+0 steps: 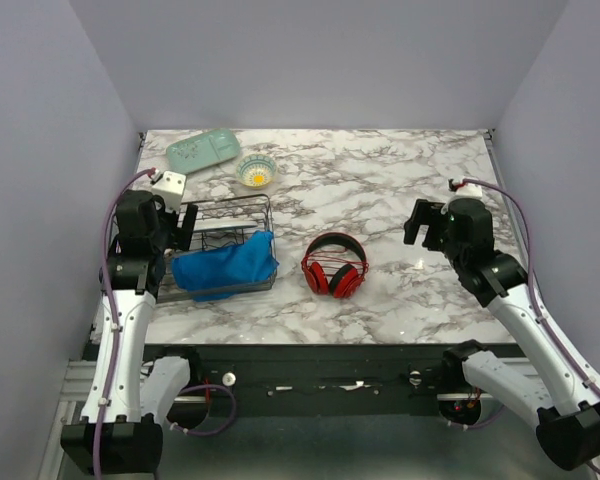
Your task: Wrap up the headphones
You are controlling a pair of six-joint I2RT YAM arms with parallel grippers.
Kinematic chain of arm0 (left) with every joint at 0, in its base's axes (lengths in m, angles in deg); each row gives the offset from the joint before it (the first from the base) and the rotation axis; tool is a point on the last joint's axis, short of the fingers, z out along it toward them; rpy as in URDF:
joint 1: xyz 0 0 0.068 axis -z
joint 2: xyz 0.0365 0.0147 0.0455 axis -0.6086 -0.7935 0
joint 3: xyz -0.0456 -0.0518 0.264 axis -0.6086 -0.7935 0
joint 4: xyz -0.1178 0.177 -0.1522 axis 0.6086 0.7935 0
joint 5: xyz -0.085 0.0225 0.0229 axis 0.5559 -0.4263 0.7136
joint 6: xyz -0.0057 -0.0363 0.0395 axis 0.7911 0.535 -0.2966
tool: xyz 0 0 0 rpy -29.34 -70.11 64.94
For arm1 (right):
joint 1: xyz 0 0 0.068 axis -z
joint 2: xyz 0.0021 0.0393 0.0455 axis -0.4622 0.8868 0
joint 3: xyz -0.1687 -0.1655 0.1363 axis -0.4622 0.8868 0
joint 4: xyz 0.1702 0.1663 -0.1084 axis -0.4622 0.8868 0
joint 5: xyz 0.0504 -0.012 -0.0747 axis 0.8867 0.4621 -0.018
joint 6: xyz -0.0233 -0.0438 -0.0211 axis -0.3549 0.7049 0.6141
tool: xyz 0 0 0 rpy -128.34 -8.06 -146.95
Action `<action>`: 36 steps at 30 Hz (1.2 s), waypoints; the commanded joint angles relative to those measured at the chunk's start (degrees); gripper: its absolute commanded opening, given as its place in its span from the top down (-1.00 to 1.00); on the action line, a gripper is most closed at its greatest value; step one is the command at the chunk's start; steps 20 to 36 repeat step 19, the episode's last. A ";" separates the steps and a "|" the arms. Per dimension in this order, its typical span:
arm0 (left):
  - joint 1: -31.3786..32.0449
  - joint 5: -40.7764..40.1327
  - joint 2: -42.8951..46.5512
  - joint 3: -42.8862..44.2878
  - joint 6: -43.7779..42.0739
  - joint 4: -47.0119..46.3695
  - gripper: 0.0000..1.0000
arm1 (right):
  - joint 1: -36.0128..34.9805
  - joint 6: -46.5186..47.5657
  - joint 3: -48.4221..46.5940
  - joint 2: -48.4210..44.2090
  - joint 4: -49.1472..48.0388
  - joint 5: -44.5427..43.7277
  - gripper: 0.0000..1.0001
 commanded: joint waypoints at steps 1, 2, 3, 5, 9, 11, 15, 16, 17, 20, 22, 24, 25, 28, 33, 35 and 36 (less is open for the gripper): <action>-3.57 -2.72 2.36 -2.68 0.42 -1.64 -0.98 | 0.25 -0.78 1.51 -3.21 -2.90 -2.27 -0.97; -4.09 -2.19 2.36 -2.86 0.95 -1.64 -0.97 | 0.25 -0.87 1.60 -3.38 -3.16 -2.01 -0.98; -4.53 -0.36 2.54 -3.21 1.74 -1.64 -0.97 | 0.25 -0.87 1.69 -3.38 -3.17 -2.01 -0.98; -5.85 1.32 2.63 -3.47 2.10 -0.85 -0.98 | 0.17 -1.57 1.78 -3.21 -3.25 -2.01 -0.98; -7.00 2.29 3.41 -3.74 2.19 -0.06 -0.98 | 0.25 -2.28 1.34 -2.07 -3.43 -1.65 -0.98; -7.52 3.00 3.85 -3.65 2.19 0.38 -0.98 | 0.25 -2.28 1.07 -1.19 -3.43 -1.83 -0.97; -8.23 4.40 3.86 -3.74 2.80 0.91 -0.97 | 0.17 -2.54 1.07 -1.54 -3.43 -1.39 -0.97; -8.40 5.80 3.94 -3.65 2.80 1.00 -0.97 | 0.25 -2.45 1.16 -1.63 -3.43 -1.48 -0.98; -8.40 6.59 3.94 -3.74 2.97 1.09 -0.98 | 0.25 -2.71 1.25 -2.41 -3.43 -2.26 -0.98; -8.58 7.04 4.12 -3.74 2.98 1.09 -0.98 | 0.25 -2.80 2.12 -3.47 -3.69 -2.79 -0.97; -8.58 7.04 4.12 -3.74 2.98 1.09 -0.98 | 0.25 -2.80 2.12 -3.47 -3.69 -2.79 -0.97; -8.58 7.04 4.12 -3.74 2.98 1.09 -0.98 | 0.25 -2.80 2.12 -3.47 -3.69 -2.79 -0.97; -8.58 7.04 4.12 -3.74 2.98 1.09 -0.98 | 0.25 -2.80 2.12 -3.47 -3.69 -2.79 -0.97; -8.58 7.04 4.12 -3.74 2.98 1.09 -0.98 | 0.25 -2.80 2.12 -3.47 -3.69 -2.79 -0.97; -8.58 7.04 4.12 -3.74 2.98 1.09 -0.98 | 0.25 -2.80 2.12 -3.47 -3.69 -2.79 -0.97; -8.58 7.04 4.12 -3.74 2.98 1.09 -0.98 | 0.25 -2.80 2.12 -3.47 -3.69 -2.79 -0.97; -8.58 7.04 4.12 -3.74 2.98 1.09 -0.98 | 0.25 -2.80 2.12 -3.47 -3.69 -2.79 -0.97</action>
